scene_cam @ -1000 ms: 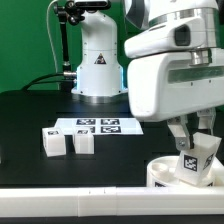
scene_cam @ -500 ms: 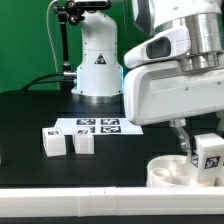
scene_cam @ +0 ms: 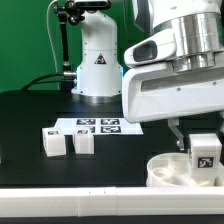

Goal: Assemble stool

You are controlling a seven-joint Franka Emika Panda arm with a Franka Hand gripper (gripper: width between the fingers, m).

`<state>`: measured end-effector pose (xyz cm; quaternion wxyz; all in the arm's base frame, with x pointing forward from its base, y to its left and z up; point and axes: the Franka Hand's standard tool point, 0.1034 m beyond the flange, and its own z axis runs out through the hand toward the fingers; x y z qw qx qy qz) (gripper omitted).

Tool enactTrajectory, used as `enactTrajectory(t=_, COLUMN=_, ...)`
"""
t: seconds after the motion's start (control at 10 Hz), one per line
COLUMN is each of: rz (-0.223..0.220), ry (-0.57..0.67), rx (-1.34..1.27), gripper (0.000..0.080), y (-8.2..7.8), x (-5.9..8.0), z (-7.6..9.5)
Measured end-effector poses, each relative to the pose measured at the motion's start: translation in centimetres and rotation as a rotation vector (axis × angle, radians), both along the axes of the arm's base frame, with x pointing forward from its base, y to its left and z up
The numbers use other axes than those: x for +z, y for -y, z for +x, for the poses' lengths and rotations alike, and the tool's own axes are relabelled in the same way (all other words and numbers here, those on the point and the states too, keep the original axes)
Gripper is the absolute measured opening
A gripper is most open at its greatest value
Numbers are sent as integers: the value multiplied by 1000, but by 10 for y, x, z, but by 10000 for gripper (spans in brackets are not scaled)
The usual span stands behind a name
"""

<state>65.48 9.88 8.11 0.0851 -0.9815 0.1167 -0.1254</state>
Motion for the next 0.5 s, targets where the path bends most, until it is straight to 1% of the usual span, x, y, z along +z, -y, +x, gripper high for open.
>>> enactTrajectory(t=0.5, rz=64, ry=-34, rx=-245, gripper=350, y=7, x=1, z=0)
